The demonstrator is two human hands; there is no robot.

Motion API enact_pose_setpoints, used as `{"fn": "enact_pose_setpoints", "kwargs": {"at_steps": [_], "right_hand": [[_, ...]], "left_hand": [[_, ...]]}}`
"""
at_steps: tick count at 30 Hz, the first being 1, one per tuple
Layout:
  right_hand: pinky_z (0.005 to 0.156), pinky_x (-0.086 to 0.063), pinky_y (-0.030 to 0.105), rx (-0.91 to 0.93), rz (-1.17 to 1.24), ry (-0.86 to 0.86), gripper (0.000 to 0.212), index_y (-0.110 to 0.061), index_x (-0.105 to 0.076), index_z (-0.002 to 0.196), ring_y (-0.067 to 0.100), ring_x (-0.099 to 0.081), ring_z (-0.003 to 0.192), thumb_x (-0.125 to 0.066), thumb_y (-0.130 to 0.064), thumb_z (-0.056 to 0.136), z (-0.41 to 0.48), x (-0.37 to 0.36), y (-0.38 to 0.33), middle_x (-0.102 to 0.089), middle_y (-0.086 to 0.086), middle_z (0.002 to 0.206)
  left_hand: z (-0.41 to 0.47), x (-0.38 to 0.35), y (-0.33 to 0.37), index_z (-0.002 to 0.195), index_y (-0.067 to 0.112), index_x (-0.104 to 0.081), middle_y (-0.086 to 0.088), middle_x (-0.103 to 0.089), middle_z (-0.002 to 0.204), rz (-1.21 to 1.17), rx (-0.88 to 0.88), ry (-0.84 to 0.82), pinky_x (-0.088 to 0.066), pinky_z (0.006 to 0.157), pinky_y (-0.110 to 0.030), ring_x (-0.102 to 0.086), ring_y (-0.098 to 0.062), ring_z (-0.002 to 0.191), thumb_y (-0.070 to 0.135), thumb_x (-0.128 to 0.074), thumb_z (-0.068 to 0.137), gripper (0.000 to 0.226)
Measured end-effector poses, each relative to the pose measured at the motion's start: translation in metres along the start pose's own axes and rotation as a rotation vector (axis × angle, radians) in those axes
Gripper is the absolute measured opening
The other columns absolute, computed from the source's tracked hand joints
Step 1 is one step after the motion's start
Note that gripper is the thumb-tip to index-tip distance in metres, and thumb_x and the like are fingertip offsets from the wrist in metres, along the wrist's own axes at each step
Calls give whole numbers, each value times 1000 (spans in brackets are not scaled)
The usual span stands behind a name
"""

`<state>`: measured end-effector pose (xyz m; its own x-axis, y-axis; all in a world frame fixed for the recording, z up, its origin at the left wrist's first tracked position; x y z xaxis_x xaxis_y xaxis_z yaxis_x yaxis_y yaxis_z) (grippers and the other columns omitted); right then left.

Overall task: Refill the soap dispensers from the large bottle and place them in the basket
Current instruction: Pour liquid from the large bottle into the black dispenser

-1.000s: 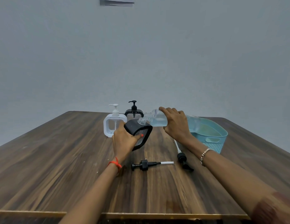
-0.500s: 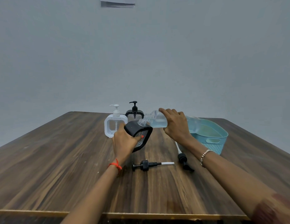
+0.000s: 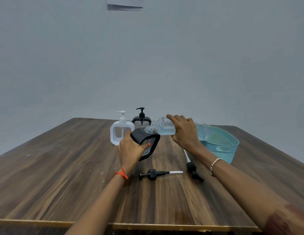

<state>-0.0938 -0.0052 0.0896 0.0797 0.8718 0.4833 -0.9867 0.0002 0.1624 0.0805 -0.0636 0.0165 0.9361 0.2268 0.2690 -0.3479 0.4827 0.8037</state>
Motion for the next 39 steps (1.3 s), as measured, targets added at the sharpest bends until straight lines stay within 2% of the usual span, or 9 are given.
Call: {"fn": "enact_pose_setpoints", "kwargs": {"at_steps": [39], "right_hand": [[57, -44, 32, 37, -7, -7, 69, -11, -64, 105, 25, -63, 66, -75, 6, 39, 7, 3, -10, -66, 3, 78]], "left_hand": [[-1, 7, -5, 113, 12, -56, -4, -68, 103, -11, 39, 10, -35, 70, -21, -62, -24, 99, 29, -87, 58, 65]]}}
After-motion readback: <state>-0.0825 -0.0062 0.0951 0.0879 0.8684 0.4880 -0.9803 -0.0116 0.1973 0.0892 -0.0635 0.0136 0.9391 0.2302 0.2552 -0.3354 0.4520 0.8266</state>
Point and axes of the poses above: each hand's wrist, its own z-axis towards the middle knuckle, its own x-axis out of the back of the hand, y = z × x, the point moved 10 cm from there along z, towards the middle knuckle
